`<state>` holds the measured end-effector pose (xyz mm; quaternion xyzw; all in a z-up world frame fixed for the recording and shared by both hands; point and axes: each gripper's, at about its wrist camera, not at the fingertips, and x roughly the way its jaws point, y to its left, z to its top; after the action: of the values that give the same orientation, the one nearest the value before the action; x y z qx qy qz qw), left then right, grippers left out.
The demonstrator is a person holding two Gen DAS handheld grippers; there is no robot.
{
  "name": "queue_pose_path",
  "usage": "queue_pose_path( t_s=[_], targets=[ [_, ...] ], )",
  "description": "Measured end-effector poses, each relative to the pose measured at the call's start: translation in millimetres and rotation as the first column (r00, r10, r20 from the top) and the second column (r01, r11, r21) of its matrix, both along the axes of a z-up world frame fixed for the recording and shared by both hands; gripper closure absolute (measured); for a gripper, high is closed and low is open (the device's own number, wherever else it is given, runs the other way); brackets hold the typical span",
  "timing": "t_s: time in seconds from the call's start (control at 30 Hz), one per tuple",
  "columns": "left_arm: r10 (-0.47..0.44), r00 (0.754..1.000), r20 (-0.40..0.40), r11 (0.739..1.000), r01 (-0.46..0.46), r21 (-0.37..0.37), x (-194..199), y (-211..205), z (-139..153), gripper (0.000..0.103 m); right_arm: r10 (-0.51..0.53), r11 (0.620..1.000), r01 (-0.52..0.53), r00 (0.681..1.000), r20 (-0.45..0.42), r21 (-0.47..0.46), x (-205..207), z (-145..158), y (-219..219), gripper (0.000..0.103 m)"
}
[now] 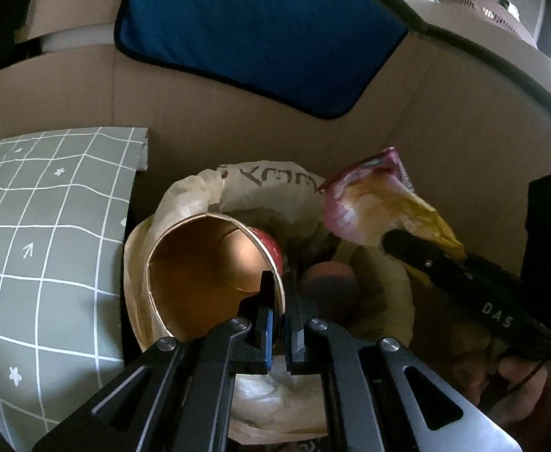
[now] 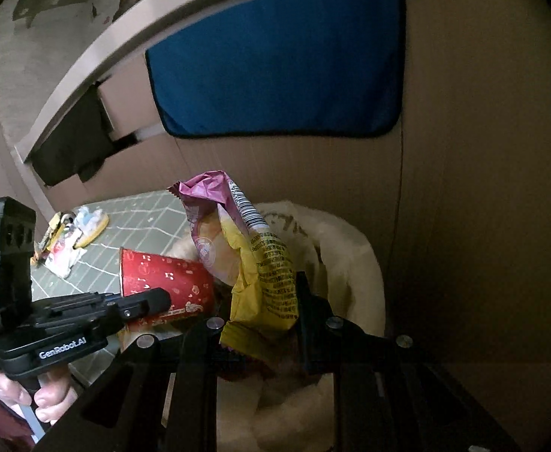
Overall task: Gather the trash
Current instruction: 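Carry the red cup and yellow wrapper into the bin and open both tools, then move both tools back over the table toward the remaining trash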
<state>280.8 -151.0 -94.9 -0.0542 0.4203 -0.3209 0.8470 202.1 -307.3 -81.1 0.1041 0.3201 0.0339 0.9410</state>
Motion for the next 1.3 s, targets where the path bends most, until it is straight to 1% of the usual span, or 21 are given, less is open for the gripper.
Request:
queue_pose_path(
  t_s=[0.2,0.23,0.3,0.37,0.4,0.43,0.5,0.53,0.6,0.67,0.83,1.03,1.2,1.3],
  targets=[
    [-0.008,0.999,-0.052,1.0,0.007,-0.026,7.5,3.8,-11.1,0.093,0.002,1.0,-0.002,1.0,-0.025,0.011,5.2,-10.3,2.2,0.085],
    [-0.011,0.998,-0.06,0.999,0.009,-0.034,6.8,5.3,-10.0,0.09,0.002,1.0,-0.001,1.0,-0.028,0.012,5.3,-11.3,2.3,0.085],
    [-0.018,0.997,-0.08,0.998,0.013,-0.054,6.8,7.9,-9.6,0.088,0.004,1.0,-0.003,0.999,-0.032,0.014,5.0,-12.2,3.3,0.085],
    [-0.003,0.995,-0.097,0.997,-0.004,-0.073,6.9,13.1,-8.9,0.078,0.003,1.0,-0.003,0.999,-0.032,0.011,4.6,-11.8,5.1,0.081],
    [0.004,0.995,-0.104,0.997,-0.012,-0.078,7.5,15.2,-8.3,0.074,-0.001,1.0,0.002,1.0,-0.027,0.009,4.1,-11.1,6.0,0.081],
    [0.007,0.994,-0.112,0.996,-0.016,-0.088,7.7,18.2,-7.9,0.067,-0.004,1.0,0.004,1.0,-0.024,0.009,4.2,-10.5,6.7,0.08],
    [0.003,0.992,-0.129,0.993,-0.018,-0.114,7.2,23.8,-6.1,0.065,-0.012,1.0,0.012,1.0,-0.022,0.005,3.6,-9.2,8.1,0.076],
    [0.005,0.991,-0.134,0.992,-0.021,-0.121,5.8,27.2,-4.1,0.064,-0.013,1.0,0.013,1.0,-0.02,0.004,3.0,-8.6,8.8,0.072],
    [0.011,0.991,-0.135,0.991,-0.028,-0.127,2.8,31.3,-0.6,0.063,-0.012,1.0,0.013,1.0,-0.017,0.006,1.5,-6.8,10.5,0.067],
    [0.018,0.991,-0.129,0.99,-0.035,-0.133,0.7,36.4,2.8,0.061,-0.014,1.0,0.014,1.0,-0.014,0.001,-0.1,-4.6,13.0,0.058],
    [0.049,0.997,-0.054,0.991,-0.055,-0.118,-10.7,51.9,18.3,0.061,-0.014,0.999,0.014,1.0,-0.001,-0.038,-7.2,4.6,24.9,0.055],
    [0.104,0.994,0.02,0.989,-0.101,-0.105,-23.8,78.4,38.6,0.06,-0.01,0.997,0.011,1.0,0.016,-0.07,-17.3,18.1,40.6,0.053],
    [0.167,0.977,0.135,0.984,-0.157,-0.084,-41.2,109.8,64.5,0.06,0.017,0.997,-0.013,0.998,0.053,-0.081,-27.4,38.3,59.7,0.052],
    [0.196,0.962,0.189,0.98,-0.184,-0.079,-50.3,129.8,79.3,0.06,0.037,0.993,-0.026,0.995,0.097,-0.114,-33.7,55.5,77.8,0.052]
  ],
)
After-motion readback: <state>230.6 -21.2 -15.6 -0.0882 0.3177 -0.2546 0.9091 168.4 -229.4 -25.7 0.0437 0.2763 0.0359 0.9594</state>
